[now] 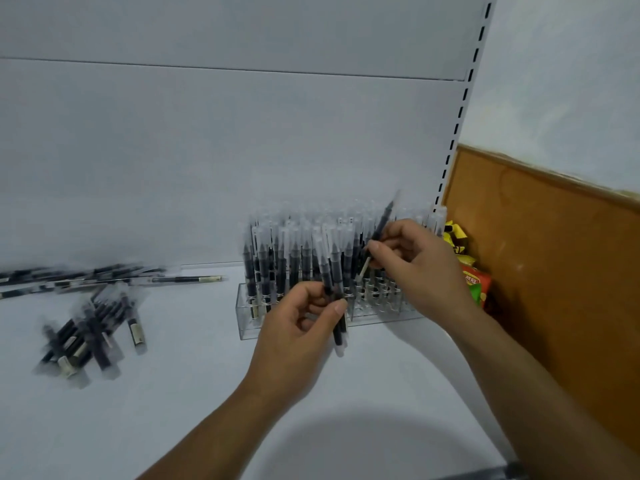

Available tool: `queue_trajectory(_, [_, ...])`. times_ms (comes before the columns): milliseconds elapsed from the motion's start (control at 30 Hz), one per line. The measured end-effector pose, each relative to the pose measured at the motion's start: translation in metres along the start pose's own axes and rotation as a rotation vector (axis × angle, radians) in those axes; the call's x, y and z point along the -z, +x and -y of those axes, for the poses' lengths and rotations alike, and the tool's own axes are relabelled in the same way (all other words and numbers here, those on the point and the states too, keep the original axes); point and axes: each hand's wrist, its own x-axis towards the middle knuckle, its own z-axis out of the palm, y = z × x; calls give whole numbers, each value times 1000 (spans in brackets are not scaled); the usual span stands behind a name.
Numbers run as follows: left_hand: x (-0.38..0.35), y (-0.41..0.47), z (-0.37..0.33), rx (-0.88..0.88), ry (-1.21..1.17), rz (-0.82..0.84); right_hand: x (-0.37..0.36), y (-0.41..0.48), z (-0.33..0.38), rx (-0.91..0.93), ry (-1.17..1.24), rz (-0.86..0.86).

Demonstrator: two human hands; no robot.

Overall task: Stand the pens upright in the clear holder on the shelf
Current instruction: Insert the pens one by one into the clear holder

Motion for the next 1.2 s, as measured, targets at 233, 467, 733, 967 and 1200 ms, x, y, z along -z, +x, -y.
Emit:
queue_trajectory(233, [-1,0,-1,1,-18,5,-3,6,2,2,-134,20])
queue_trajectory(467, [-1,0,0,-2,-39,17,-9,-2,-1,-61,-357,146])
queue_trajectory(733, [-1,0,0,-6,-50,23,-13,-4,-1,-46,-454,90])
queue_trajectory(967, [0,0,4,7,-40,14,-10,-9,-5,-81,-522,185])
queue_trajectory(1200, [3,1,7,32,33,25,-1,-37,5,5,-25,115])
